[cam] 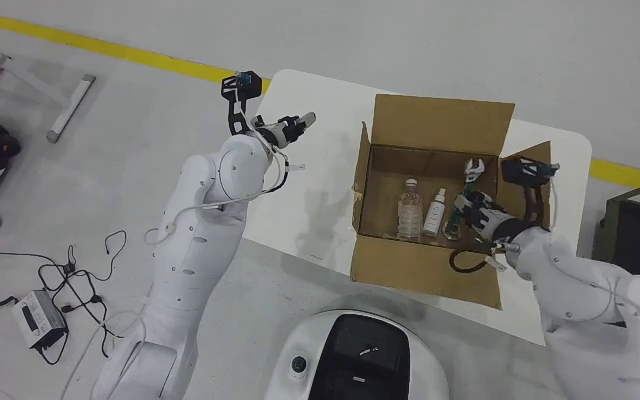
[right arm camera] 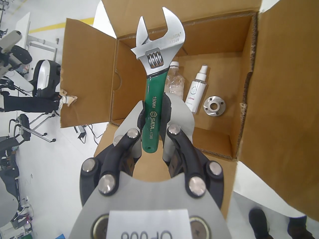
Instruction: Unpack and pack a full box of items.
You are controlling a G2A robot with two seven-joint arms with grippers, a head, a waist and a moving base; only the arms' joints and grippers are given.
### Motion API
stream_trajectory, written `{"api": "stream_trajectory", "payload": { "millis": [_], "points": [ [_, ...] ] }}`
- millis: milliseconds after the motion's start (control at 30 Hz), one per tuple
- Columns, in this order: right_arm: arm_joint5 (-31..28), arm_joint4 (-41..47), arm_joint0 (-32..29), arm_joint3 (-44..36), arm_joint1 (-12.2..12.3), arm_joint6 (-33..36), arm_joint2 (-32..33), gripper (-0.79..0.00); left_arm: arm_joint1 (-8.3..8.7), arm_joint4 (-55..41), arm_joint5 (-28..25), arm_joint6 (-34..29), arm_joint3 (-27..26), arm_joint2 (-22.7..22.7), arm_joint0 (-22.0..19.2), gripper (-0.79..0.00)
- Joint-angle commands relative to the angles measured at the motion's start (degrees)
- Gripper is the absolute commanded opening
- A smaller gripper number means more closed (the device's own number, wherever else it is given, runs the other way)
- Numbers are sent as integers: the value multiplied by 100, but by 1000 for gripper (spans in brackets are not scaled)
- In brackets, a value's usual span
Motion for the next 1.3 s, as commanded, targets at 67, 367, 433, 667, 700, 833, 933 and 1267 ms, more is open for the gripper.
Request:
{"api": "stream_trajectory", "payload": {
  "millis": [67, 367, 433, 667, 700, 833, 933, 1267],
  "points": [
    [126, 13, 514, 573, -82, -107, -605, -785, 0, 0, 0, 0, 0, 0, 0, 0],
    [577, 224, 1470, 1910, -346, -392, -1743, -785, 0, 0, 0, 0, 0, 0, 0, 0],
    [566, 232, 1650, 2163, -407, -441, -1982, -785, 0, 0, 0, 0, 0, 0, 0, 0],
    [641, 342, 2067, 2854, -573, -589, -2421, -785, 0, 0, 0, 0, 0, 0, 0, 0],
    [630, 386, 2103, 2937, -592, -598, -2453, -785, 0, 0, 0, 0, 0, 0, 0, 0],
    [564, 386, 2257, 3281, -654, -570, -2613, -591, 0, 0, 0, 0, 0, 0, 0, 0],
    [546, 430, 2343, 3455, -696, -555, -2681, -520, 0, 0, 0, 0, 0, 0, 0, 0],
    [463, 538, 2400, 3643, -750, -558, -2632, -453, 0, 0, 0, 0, 0, 0, 0, 0]
  ]
}}
